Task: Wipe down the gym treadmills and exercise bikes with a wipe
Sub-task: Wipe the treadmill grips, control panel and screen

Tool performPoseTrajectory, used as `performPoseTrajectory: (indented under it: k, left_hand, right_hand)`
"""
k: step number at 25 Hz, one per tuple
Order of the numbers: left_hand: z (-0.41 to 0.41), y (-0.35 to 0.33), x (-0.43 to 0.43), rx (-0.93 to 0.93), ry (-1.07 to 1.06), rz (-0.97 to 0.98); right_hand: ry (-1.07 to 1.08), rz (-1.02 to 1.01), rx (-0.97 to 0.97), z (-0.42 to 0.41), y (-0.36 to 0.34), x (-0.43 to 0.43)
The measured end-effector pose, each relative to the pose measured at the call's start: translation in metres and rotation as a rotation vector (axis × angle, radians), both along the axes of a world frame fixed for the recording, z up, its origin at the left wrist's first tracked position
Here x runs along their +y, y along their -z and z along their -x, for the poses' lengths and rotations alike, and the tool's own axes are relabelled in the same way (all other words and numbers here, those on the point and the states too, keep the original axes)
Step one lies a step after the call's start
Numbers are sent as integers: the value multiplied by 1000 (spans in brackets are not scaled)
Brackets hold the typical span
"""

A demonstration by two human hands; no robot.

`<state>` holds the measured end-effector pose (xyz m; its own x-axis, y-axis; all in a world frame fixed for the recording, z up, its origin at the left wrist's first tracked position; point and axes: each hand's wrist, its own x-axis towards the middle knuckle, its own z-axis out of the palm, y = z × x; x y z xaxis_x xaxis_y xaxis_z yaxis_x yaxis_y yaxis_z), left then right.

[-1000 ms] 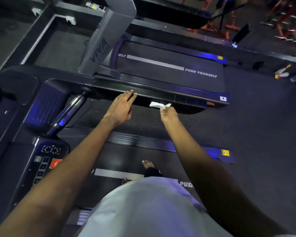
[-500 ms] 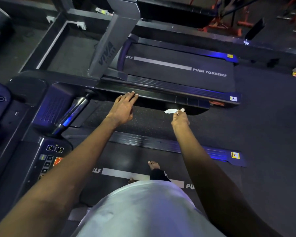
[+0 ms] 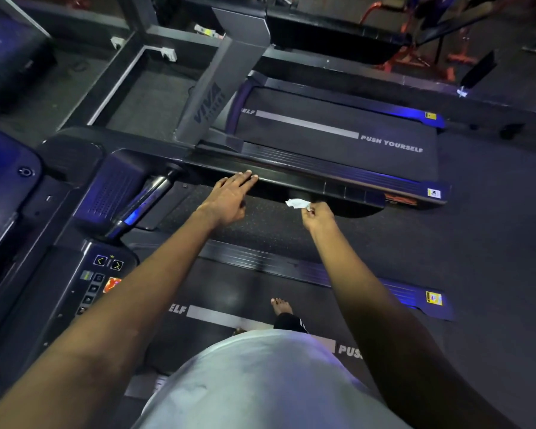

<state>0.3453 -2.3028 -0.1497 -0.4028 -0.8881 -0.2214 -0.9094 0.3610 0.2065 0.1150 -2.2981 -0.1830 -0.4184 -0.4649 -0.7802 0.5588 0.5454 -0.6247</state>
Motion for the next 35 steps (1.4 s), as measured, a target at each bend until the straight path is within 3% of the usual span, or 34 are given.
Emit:
performPoseTrajectory:
  k: [6,12,16,23,27,32,35]
  left_hand:
    - [-60,-1,9,-4,-165,70]
    - [-164,-15,45,-119,-436,143]
    - [-196,-16,69,-158,-576,70]
    - [-209,-13,83,96,-629,-30]
    - [-208,-22,85,-67,-622,12]
    - [-218,-24,95,-53,-686,-10]
    - [-220,-24,103,-16,-741,-19]
  right_hand:
    - [-107,63,-221,-49,-14,0]
    - [-506,61,-123,-114,-25,7]
    - [-723,219,33,-171,-42,9]
    - [-976,382,532,-238,-43,-17]
    - [-1165,516,682,-266,-53,-37]
    - [-1531,808,902,-281,-28,-40]
    - [-1520,933,954,-275,-16,-51]
